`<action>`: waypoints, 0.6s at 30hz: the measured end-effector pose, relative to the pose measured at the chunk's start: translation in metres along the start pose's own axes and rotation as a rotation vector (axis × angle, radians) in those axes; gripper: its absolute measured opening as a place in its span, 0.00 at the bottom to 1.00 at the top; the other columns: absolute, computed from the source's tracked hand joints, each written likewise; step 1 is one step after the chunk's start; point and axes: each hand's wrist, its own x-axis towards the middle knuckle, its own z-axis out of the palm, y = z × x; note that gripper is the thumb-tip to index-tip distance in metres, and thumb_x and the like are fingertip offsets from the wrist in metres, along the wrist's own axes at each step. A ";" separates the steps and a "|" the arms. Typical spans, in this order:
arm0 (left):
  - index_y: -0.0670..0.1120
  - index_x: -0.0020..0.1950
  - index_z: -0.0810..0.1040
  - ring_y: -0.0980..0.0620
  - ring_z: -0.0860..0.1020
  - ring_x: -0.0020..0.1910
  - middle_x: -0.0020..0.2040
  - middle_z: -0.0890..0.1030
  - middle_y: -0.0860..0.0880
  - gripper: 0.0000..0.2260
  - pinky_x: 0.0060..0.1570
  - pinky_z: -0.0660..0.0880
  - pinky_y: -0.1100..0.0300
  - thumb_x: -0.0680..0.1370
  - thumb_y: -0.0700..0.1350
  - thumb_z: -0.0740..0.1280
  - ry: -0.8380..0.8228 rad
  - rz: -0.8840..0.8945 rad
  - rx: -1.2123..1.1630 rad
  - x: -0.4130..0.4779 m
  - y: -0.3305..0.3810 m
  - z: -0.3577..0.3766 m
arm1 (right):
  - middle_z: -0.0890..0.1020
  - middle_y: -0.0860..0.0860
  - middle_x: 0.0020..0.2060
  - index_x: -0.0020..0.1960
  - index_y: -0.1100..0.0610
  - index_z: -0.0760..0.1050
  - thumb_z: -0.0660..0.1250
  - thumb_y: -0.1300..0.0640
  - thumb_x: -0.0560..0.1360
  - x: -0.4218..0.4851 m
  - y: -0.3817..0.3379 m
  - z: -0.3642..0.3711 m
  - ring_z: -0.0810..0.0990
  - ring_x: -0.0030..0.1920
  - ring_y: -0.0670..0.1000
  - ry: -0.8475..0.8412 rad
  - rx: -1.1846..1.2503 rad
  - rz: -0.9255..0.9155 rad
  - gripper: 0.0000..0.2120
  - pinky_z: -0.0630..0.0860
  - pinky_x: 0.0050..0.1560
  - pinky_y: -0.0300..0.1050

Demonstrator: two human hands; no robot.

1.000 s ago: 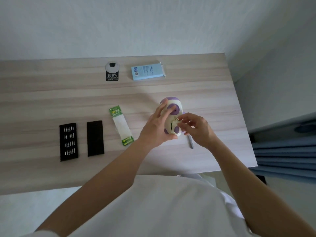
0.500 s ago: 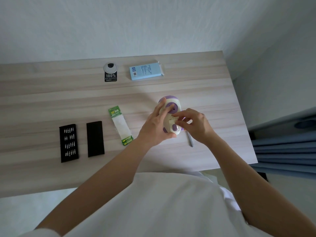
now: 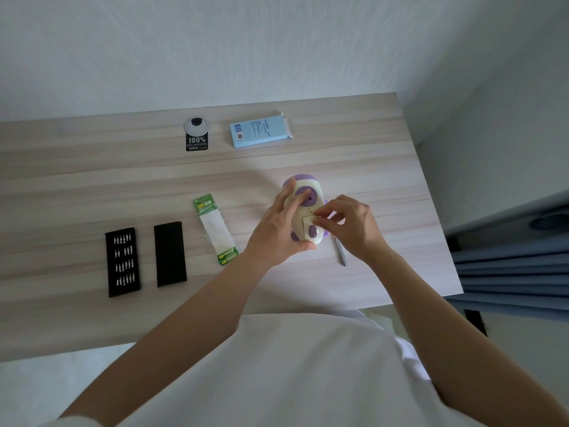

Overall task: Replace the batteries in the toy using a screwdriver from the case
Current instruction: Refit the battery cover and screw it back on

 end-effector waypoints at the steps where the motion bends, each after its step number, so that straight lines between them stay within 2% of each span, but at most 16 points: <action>1: 0.50 0.78 0.62 0.50 0.59 0.78 0.82 0.51 0.50 0.48 0.67 0.70 0.57 0.62 0.51 0.82 -0.001 0.000 -0.001 0.000 0.000 0.000 | 0.80 0.42 0.39 0.44 0.52 0.85 0.78 0.54 0.71 0.000 0.000 0.001 0.80 0.37 0.40 0.005 0.014 0.010 0.04 0.75 0.41 0.35; 4: 0.49 0.79 0.61 0.51 0.58 0.79 0.82 0.50 0.50 0.48 0.68 0.68 0.59 0.63 0.50 0.82 -0.032 -0.007 -0.014 0.000 -0.002 -0.001 | 0.80 0.42 0.39 0.44 0.53 0.85 0.79 0.54 0.69 0.000 0.000 0.002 0.81 0.36 0.44 0.023 0.046 0.046 0.05 0.78 0.42 0.43; 6: 0.49 0.79 0.60 0.52 0.56 0.79 0.82 0.49 0.50 0.45 0.69 0.64 0.66 0.67 0.47 0.80 -0.067 -0.002 -0.041 0.001 -0.004 -0.004 | 0.81 0.44 0.39 0.44 0.52 0.86 0.79 0.54 0.69 0.001 0.001 0.003 0.81 0.35 0.46 0.026 0.051 0.065 0.05 0.79 0.43 0.50; 8: 0.50 0.79 0.60 0.55 0.61 0.77 0.82 0.48 0.52 0.39 0.63 0.64 0.77 0.73 0.45 0.76 -0.111 -0.027 -0.096 0.001 -0.003 -0.010 | 0.81 0.45 0.39 0.43 0.51 0.86 0.79 0.54 0.69 0.001 0.002 0.004 0.82 0.36 0.49 0.029 0.053 0.070 0.05 0.80 0.42 0.54; 10: 0.51 0.79 0.61 0.57 0.68 0.67 0.81 0.48 0.56 0.32 0.53 0.66 0.82 0.78 0.43 0.70 -0.143 -0.089 -0.182 0.000 0.000 -0.015 | 0.81 0.45 0.38 0.43 0.51 0.86 0.79 0.55 0.69 0.000 0.004 0.006 0.82 0.35 0.51 0.034 0.078 0.071 0.04 0.80 0.39 0.57; 12: 0.50 0.79 0.63 0.56 0.66 0.64 0.81 0.49 0.56 0.26 0.48 0.67 0.84 0.82 0.43 0.66 -0.119 -0.105 -0.221 -0.001 0.004 -0.016 | 0.81 0.45 0.38 0.44 0.52 0.87 0.79 0.56 0.69 0.001 0.005 0.007 0.81 0.35 0.53 0.036 0.092 0.069 0.04 0.80 0.38 0.57; 13: 0.49 0.78 0.64 0.57 0.66 0.65 0.81 0.50 0.55 0.25 0.48 0.66 0.84 0.82 0.44 0.65 -0.103 -0.104 -0.228 -0.001 0.005 -0.015 | 0.81 0.45 0.38 0.44 0.52 0.87 0.79 0.57 0.69 0.001 0.005 0.008 0.81 0.35 0.53 0.036 0.096 0.069 0.04 0.80 0.38 0.56; 14: 0.49 0.78 0.64 0.61 0.66 0.65 0.81 0.50 0.55 0.24 0.50 0.65 0.84 0.82 0.45 0.65 -0.087 -0.098 -0.233 -0.001 0.005 -0.014 | 0.81 0.45 0.38 0.44 0.53 0.87 0.79 0.57 0.69 0.001 0.004 0.008 0.82 0.35 0.53 0.034 0.103 0.070 0.04 0.80 0.38 0.55; 16: 0.50 0.78 0.65 0.76 0.61 0.67 0.81 0.51 0.55 0.24 0.55 0.63 0.83 0.82 0.46 0.65 -0.071 -0.104 -0.236 -0.001 0.006 -0.013 | 0.82 0.48 0.38 0.43 0.53 0.86 0.79 0.59 0.69 0.001 0.001 0.007 0.82 0.35 0.53 0.031 0.135 0.087 0.04 0.81 0.36 0.51; 18: 0.51 0.78 0.65 0.80 0.56 0.67 0.81 0.51 0.55 0.25 0.58 0.62 0.82 0.82 0.47 0.66 -0.062 -0.117 -0.250 -0.001 0.006 -0.013 | 0.83 0.52 0.38 0.41 0.53 0.85 0.79 0.60 0.69 0.001 -0.002 0.006 0.83 0.34 0.55 0.024 0.194 0.132 0.05 0.81 0.34 0.45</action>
